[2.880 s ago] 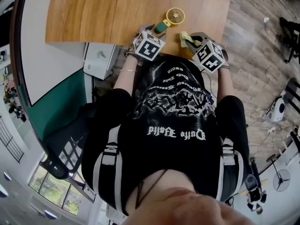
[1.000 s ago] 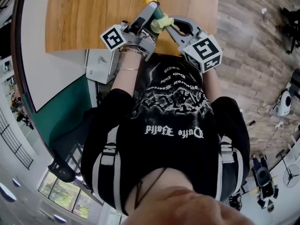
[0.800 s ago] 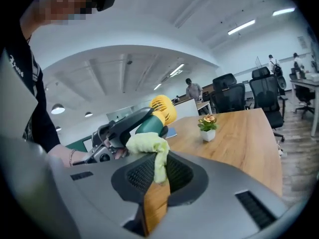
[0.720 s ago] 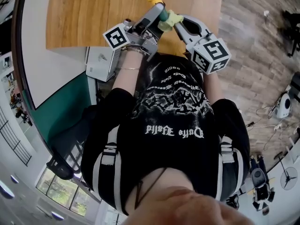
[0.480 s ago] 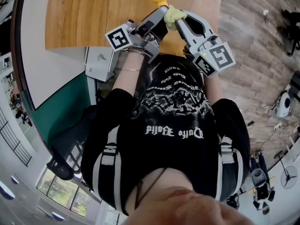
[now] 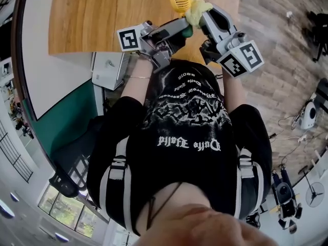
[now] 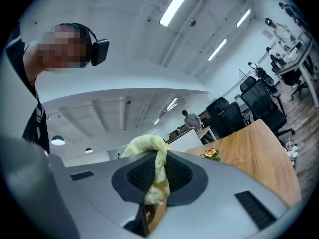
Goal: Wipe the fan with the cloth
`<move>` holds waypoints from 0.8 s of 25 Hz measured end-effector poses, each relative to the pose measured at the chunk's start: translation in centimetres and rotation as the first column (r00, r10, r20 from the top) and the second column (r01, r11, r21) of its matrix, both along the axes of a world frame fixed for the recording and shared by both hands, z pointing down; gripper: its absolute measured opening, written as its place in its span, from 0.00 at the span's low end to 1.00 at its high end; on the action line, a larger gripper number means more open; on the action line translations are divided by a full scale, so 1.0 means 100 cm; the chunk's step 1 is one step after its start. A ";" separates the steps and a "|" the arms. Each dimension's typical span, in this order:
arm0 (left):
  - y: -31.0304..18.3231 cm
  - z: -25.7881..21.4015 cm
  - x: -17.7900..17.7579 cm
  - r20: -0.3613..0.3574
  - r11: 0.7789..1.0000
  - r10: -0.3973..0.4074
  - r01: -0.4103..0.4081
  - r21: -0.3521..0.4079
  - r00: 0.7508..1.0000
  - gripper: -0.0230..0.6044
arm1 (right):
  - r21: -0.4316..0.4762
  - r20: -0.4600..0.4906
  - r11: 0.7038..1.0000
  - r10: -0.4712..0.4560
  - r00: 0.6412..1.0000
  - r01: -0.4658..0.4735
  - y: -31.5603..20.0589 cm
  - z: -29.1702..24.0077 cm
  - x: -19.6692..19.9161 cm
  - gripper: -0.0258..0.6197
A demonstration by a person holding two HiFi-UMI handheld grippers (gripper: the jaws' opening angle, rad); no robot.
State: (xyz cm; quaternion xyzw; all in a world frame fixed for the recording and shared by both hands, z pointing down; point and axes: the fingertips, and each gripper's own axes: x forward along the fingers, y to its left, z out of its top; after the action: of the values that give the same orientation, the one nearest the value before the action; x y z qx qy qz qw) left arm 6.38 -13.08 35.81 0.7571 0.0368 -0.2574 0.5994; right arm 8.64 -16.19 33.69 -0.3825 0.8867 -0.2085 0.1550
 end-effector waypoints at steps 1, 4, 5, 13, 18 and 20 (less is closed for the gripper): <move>0.002 0.003 0.000 0.026 1.000 0.006 -0.007 0.005 1.000 0.35 | 0.010 -0.025 1.000 -0.012 1.000 0.012 0.001 -0.001 -0.001 0.11; 0.007 0.015 0.003 0.156 0.999 0.023 -0.028 0.032 0.988 0.35 | 0.039 -0.093 0.999 -0.031 0.995 0.034 0.002 -0.002 -0.004 0.11; 0.009 0.018 0.004 0.194 0.999 0.026 -0.035 0.042 0.981 0.35 | 0.051 -0.112 0.998 -0.026 0.993 0.032 0.002 -0.003 -0.004 0.11; 0.017 0.036 0.009 0.507 0.965 0.007 -0.139 0.223 0.862 0.35 | 0.172 -0.268 0.985 0.033 0.963 0.014 0.000 -0.020 -0.006 0.11; 0.026 0.040 0.013 0.558 0.942 0.001 -0.187 0.277 0.830 0.35 | 0.166 -0.250 0.986 0.074 0.966 -0.032 -0.010 -0.024 0.000 0.11; 0.028 0.035 0.014 0.541 0.936 0.005 -0.194 0.294 0.841 0.35 | 0.139 -0.212 0.988 0.096 0.973 -0.067 -0.017 -0.022 0.009 0.11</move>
State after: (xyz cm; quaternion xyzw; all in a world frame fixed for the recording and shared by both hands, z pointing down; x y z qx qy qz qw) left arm 7.74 -10.25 39.32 0.8867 -0.0472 0.0046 0.4599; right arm 9.50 -17.93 31.52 -0.4281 0.8936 -0.1001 0.0900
